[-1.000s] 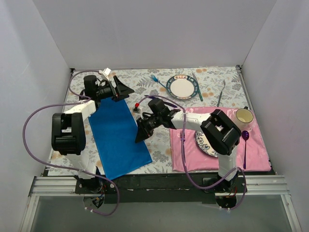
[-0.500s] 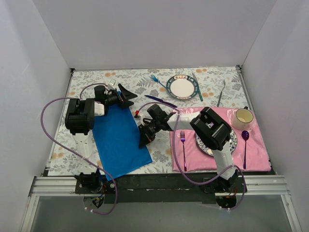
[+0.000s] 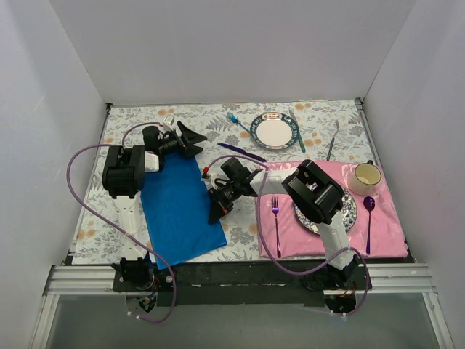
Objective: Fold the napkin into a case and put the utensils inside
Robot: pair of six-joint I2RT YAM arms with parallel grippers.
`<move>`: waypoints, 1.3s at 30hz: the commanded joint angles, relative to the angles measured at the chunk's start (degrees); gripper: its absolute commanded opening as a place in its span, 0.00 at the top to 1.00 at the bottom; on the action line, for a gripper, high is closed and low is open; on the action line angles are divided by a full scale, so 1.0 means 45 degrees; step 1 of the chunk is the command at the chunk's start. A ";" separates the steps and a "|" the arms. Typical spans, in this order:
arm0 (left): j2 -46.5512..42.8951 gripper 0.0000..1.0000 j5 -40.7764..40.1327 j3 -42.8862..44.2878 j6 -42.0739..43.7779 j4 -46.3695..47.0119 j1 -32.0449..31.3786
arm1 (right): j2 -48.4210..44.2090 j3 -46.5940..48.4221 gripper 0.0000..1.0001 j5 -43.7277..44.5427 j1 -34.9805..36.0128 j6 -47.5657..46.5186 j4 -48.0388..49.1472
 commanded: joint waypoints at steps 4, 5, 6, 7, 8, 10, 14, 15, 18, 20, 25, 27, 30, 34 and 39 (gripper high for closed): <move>0.0368 0.02 0.0211 0.1219 -0.2172 0.2631 -0.0047 | 0.0277 -0.0090 0.99 -0.0123 0.0006 0.0238 -0.0411; 0.0486 0.02 0.0191 0.1318 -0.2386 0.2730 -0.0047 | 0.0277 -0.0090 0.99 -0.0143 0.0006 0.0277 -0.0372; 0.0603 0.02 0.0133 0.1396 -0.2505 0.2789 -0.0047 | 0.0277 -0.0071 0.99 -0.0182 -0.0013 0.0277 -0.0391; 0.0913 0.02 0.0094 0.1513 -0.2641 0.2925 -0.0047 | 0.0296 -0.0051 0.99 -0.0201 -0.0013 0.0277 -0.0392; 0.1071 0.02 0.0074 0.1591 -0.2797 0.3197 -0.0047 | 0.0277 -0.0012 0.99 -0.0221 -0.0013 0.0297 -0.0392; 0.1539 0.02 -0.0023 0.1728 -0.3324 0.3491 -0.0047 | 0.0296 0.0007 0.99 -0.0280 -0.0052 0.0413 -0.0372; 0.2222 0.02 -0.0258 0.2020 -0.3541 0.3689 -0.0047 | 0.0238 0.0008 0.99 -0.0455 -0.0091 0.0589 -0.0411; 0.2341 0.02 -0.0297 0.2099 -0.3425 0.3552 -0.0047 | 0.0277 0.0066 0.99 -0.0475 -0.0072 0.0628 -0.0392; 0.2810 0.02 -0.0609 0.2256 -0.3482 0.3317 -0.0028 | 0.0394 0.0163 0.99 -0.0533 -0.0091 0.0687 -0.0392; 0.3102 0.02 -0.0668 0.2392 -0.3872 0.3355 -0.0008 | 0.0472 0.0261 0.99 -0.0534 -0.0072 0.0726 -0.0392; 0.2812 0.02 -0.0434 0.2802 -0.4029 0.3725 -0.0008 | 0.0590 0.0457 0.99 -0.0573 -0.0072 0.0629 -0.0392; 0.2501 0.02 -0.0376 0.3191 -0.4010 0.3630 -0.0028 | 0.0590 0.0457 0.99 -0.0592 -0.0091 0.0571 -0.0470; 0.2401 0.02 -0.0492 0.3446 -0.4574 0.3823 -0.0028 | 0.0590 0.0457 0.99 -0.0631 -0.0072 0.0628 -0.0470; 0.2595 0.02 -0.0649 0.3467 -0.5318 0.4429 -0.0106 | 0.0687 0.0554 0.99 -0.0651 -0.0091 0.0843 -0.0392; 0.3239 0.02 -0.0863 0.3642 -0.5824 0.4741 -0.0145 | 0.0765 0.0730 0.99 -0.0709 -0.0072 0.1078 -0.0276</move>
